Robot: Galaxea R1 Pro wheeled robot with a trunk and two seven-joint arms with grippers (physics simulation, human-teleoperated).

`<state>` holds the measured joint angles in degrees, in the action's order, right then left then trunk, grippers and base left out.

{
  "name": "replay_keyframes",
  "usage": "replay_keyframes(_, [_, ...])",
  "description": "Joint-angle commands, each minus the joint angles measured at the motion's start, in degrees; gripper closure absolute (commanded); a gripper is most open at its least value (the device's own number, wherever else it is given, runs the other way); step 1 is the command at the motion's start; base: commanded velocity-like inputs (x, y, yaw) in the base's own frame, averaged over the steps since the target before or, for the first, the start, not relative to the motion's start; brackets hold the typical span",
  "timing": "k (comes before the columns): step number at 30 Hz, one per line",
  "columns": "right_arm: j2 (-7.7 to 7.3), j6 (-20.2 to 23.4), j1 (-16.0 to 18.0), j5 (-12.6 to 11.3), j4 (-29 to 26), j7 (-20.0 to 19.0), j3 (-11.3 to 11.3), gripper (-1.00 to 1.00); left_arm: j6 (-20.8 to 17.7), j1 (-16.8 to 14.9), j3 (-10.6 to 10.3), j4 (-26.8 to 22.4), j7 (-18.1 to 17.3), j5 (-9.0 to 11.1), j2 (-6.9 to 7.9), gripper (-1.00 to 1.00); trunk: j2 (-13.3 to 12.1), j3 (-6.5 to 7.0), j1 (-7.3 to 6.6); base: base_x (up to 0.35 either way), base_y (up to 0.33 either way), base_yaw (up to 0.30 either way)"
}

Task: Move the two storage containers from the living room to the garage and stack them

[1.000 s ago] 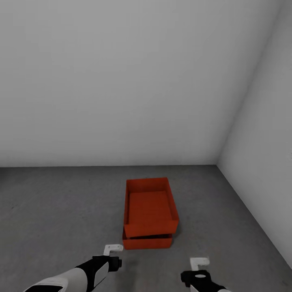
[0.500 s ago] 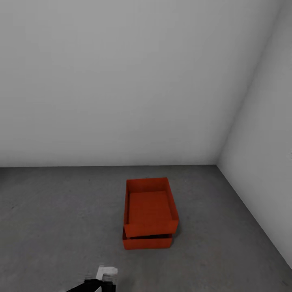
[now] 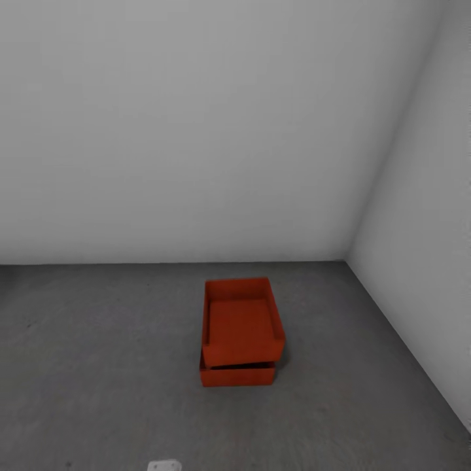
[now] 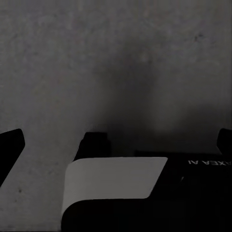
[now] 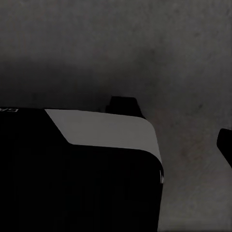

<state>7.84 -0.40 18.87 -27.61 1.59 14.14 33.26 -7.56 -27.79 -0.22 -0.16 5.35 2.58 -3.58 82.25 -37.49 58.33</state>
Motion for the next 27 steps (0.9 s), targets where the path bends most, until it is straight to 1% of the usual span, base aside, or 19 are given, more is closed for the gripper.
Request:
replay_keyframes(1, [0.05, -0.07, 0.05, -0.43, 0.15, 0.1, 0.47, -1.0, -0.19, -0.01, -0.04, -0.02, 0.18, 0.26, 0.08, -1.0, 0.03, -0.04, -0.04, -0.339, 0.0, 0.0])
replay_keyframes(4, [0.07, -0.33, 0.04, -0.43, 0.16, -0.08, 0.49, -1.0, 0.75, 0.01, -0.04, -0.02, 0.18, 0.28, 0.21, -1.0, 0.03, -0.04, -0.04, -0.222, 0.0, 0.0])
replay_keyframes(5, [0.07, -0.36, 0.07, -0.43, 0.17, -0.39, 0.49, -1.0, 1.59, 0.02, -0.04, -0.02, 0.18, 0.25, 0.22, -1.0, 0.03, -0.04, -0.04, -0.069, 0.0, 0.0])
replay_keyframes(8, [0.07, -0.38, 0.09, -0.42, 0.17, -1.09, 0.49, -1.0, 2.43, 0.02, -0.04, -0.02, 0.25, 0.24, 0.23, -1.0, 0.03, -0.04, -0.04, -0.03, 0.0, 0.0])
replay_keyframes(12, [0.12, -0.45, 0.05, -0.5, 0.17, -1.31, 0.48, -1.0, 2.61, 0.02, -0.04, -0.02, 0.34, 0.24, 0.19, -1.0, 0.03, 0.05, -0.04, -0.007, 0.0, 0.0])
replay_keyframes(20, [0.15, -0.82, 0.04, -0.6, 0.17, -1.33, 0.45, -1.0, 2.3, 0.02, -0.04, -0.02, 0.36, 0.31, 0.05, -1.0, 0.03, 0.73, -0.04, 0.0, 0.0, 0.003])
replay_keyframes(27, [0.16, -1.59, 0.08, -0.55, 0.17, -1.31, 0.41, -1.0, 2.47, 0.02, -0.04, 0.01, 0.36, 0.32, -0.1, -1.0, 0.03, 1.35, -0.04, 0.0, 0.0, 0.062])
